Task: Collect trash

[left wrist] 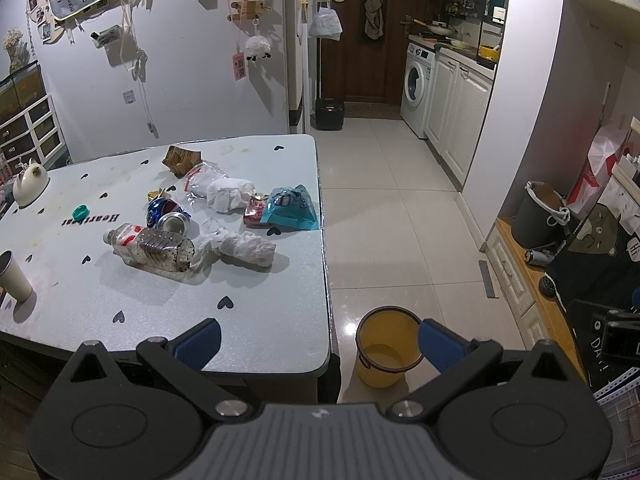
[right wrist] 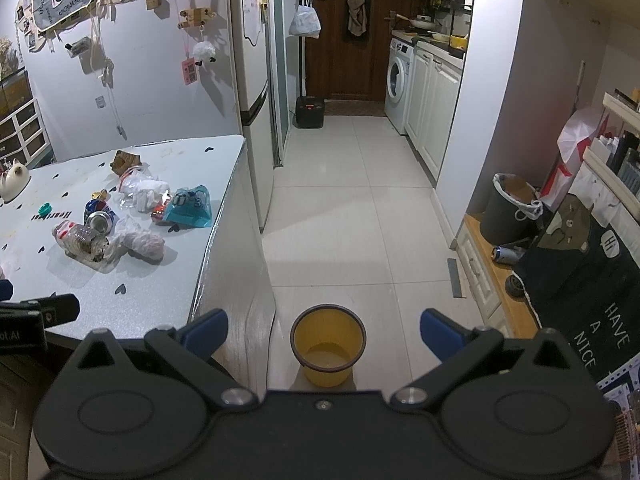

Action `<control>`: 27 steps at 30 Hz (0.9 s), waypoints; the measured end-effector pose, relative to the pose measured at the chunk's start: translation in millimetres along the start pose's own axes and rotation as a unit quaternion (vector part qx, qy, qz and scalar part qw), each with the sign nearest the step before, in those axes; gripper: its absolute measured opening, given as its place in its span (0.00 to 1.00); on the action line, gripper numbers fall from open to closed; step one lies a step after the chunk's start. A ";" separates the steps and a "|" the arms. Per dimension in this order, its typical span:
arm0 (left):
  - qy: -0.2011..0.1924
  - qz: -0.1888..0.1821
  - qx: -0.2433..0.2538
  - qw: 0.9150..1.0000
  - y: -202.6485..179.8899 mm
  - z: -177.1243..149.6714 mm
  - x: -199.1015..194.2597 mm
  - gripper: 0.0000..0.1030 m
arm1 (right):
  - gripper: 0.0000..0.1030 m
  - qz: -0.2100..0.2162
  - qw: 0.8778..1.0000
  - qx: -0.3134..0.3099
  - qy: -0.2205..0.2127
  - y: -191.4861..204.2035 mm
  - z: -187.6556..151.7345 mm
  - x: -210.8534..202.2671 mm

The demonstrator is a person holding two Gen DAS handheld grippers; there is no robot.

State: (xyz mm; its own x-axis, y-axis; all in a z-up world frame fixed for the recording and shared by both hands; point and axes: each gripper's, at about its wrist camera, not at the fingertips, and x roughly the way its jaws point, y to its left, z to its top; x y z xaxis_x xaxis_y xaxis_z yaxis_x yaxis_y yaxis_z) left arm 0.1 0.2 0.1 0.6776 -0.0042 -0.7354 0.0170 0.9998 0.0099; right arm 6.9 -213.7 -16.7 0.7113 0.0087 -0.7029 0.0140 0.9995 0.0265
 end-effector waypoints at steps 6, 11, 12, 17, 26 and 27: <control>-0.002 0.002 -0.006 1.000 -0.1 5.4 -1.9 1.00 | 1.00 0.001 1.000 -0.002 -0.001 0.3 0.8 -1.8; -0.006 0.009 -0.017 1.000 -10.7 6.2 6.4 1.00 | 1.00 0.010 1.000 -0.006 0.001 -14.7 2.6 7.9; -0.007 0.011 -0.019 1.000 -15.1 6.1 7.9 1.00 | 1.00 0.012 1.000 -0.006 0.001 -17.4 3.0 10.3; -0.005 0.019 -0.036 0.999 -17.0 3.2 12.8 1.00 | 1.00 0.018 1.000 -0.012 0.001 -21.6 6.9 26.3; -0.012 0.038 -0.063 0.997 21.2 19.6 35.2 1.00 | 1.00 0.037 0.999 -0.034 0.001 0.5 31.9 52.6; -0.012 0.039 -0.065 0.997 30.0 22.3 40.8 1.00 | 1.00 0.040 0.999 -0.034 0.000 5.0 36.7 57.9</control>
State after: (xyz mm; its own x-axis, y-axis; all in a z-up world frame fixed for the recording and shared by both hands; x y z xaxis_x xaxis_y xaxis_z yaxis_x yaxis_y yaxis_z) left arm 44.7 29.6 -14.5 0.6899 0.0744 -0.7200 -0.1300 0.9913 -0.0222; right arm 74.0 -209.2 -31.1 0.7076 0.0895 -0.7009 -0.0909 0.9952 0.0353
